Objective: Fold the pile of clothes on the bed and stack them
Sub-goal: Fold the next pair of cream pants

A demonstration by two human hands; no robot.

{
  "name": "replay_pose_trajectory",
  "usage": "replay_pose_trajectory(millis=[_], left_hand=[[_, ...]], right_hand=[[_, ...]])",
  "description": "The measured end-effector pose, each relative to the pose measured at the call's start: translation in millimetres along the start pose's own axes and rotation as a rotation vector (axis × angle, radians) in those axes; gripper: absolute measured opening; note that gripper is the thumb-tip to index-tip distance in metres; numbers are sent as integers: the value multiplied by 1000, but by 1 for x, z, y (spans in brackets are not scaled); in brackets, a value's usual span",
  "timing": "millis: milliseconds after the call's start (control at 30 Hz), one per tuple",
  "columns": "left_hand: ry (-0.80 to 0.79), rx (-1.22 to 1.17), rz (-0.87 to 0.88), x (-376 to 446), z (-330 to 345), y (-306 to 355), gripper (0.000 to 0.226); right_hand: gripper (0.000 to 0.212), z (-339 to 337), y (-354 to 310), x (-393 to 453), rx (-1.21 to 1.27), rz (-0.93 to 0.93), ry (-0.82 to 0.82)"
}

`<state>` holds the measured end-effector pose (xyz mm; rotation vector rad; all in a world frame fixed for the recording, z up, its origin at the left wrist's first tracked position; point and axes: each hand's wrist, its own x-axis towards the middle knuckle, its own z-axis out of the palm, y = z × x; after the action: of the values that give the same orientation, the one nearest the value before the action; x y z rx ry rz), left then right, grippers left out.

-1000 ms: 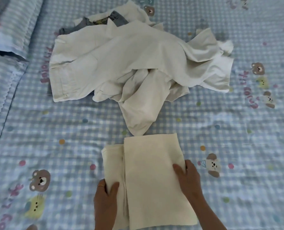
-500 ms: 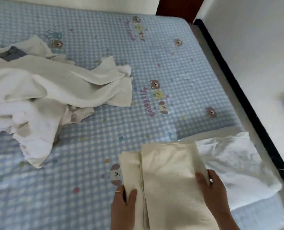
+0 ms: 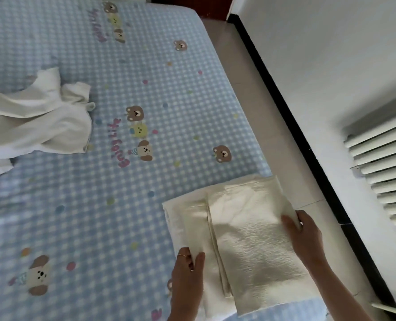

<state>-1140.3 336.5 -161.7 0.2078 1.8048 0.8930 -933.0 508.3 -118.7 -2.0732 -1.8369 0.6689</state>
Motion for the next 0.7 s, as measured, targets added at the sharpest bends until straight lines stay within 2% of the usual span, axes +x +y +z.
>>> replay_pose_trajectory(millis=[100,167,200,267,300,333,367,433,533,567,633,700], left_hand=[[30,135,-33,10,7,-7,14],[73,197,-13,11,4,-11,28],[123,255,58,10,3,-12,37],[242,496,433,9,3,-18,45],[209,655,625,7,6,-19,50],[112,824,774,5,8,-17,61],[7,962,837,6,12,-15,77],[-180,1086,744,16,19,-9,98],[-308,1220,679,37,22,-14,94],[-322,1229,672,40,20,-12,91],[-259,1250,794,50,19,-15,86],[-296,1252,788,52,14,-13,82]], right_hand=[[14,15,13,14,-53,61,-38],[23,23,16,11,-111,78,23],[32,26,17,6,-161,12,77],[49,32,17,-7,-325,-215,121],[56,37,14,-14,-404,-302,71],[63,42,11,-20,-464,-347,-12],[67,50,12,-22,-510,-366,-94],[70,70,19,-23,-568,-364,-217],[76,94,27,-19,-597,-316,-280],[79,97,27,-17,-598,-310,-281],[88,90,10,-18,-577,-286,-297],[90,83,-3,-24,-510,-339,-221]])
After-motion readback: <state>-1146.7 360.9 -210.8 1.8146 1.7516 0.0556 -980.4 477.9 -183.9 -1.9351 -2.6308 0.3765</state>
